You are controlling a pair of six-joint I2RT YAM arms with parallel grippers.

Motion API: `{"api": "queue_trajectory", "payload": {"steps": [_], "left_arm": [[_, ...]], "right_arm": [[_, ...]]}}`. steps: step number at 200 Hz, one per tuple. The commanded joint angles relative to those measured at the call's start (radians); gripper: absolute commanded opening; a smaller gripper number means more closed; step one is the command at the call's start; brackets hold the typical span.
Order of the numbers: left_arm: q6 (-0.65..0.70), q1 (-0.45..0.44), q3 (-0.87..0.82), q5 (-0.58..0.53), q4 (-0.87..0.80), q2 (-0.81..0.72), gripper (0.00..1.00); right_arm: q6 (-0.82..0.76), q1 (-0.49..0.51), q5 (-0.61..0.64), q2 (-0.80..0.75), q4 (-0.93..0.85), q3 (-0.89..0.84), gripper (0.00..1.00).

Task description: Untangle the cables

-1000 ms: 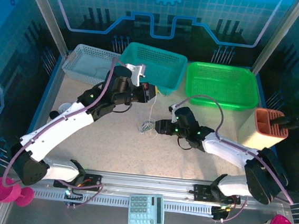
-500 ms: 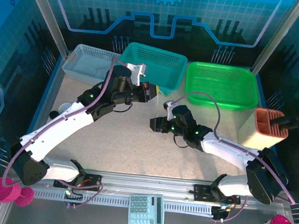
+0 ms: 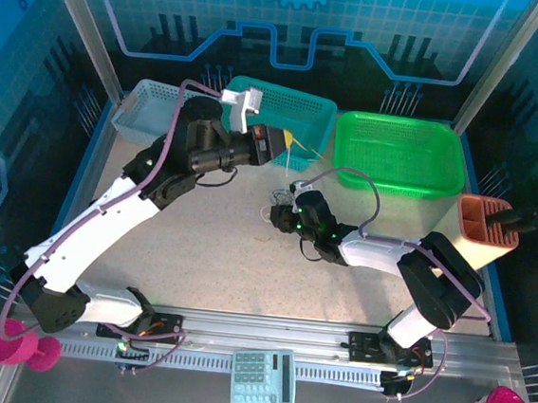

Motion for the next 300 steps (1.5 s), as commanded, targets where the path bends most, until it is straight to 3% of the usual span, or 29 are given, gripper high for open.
{"api": "queue_trajectory", "payload": {"steps": [1, 56, 135, 186, 250, 300], "left_arm": [[0.016, 0.011, 0.103, 0.030, 0.020, 0.014, 0.00], [0.058, 0.037, 0.292, 0.032, -0.002, 0.082, 0.00], [0.076, 0.135, 0.470, 0.030, -0.003, 0.118, 0.00], [0.087, 0.176, 0.607, 0.041, -0.026, 0.170, 0.00], [0.119, 0.188, 0.585, 0.031, -0.030, 0.193, 0.00], [0.147, 0.201, 0.520, 0.056, -0.017, 0.196, 0.00]], "right_arm": [[0.031, 0.001, 0.041, 0.018, 0.021, -0.043, 0.35], [0.048, -0.001, 0.046, 0.038, 0.016, -0.076, 0.13], [0.081, -0.005, 0.044, 0.102, -0.002, -0.100, 0.13], [0.115, -0.006, 0.038, 0.125, 0.034, -0.139, 0.18], [0.113, -0.005, 0.036, 0.094, 0.025, -0.154, 0.22], [0.107, -0.004, -0.009, 0.011, -0.040, -0.137, 0.46]]}}
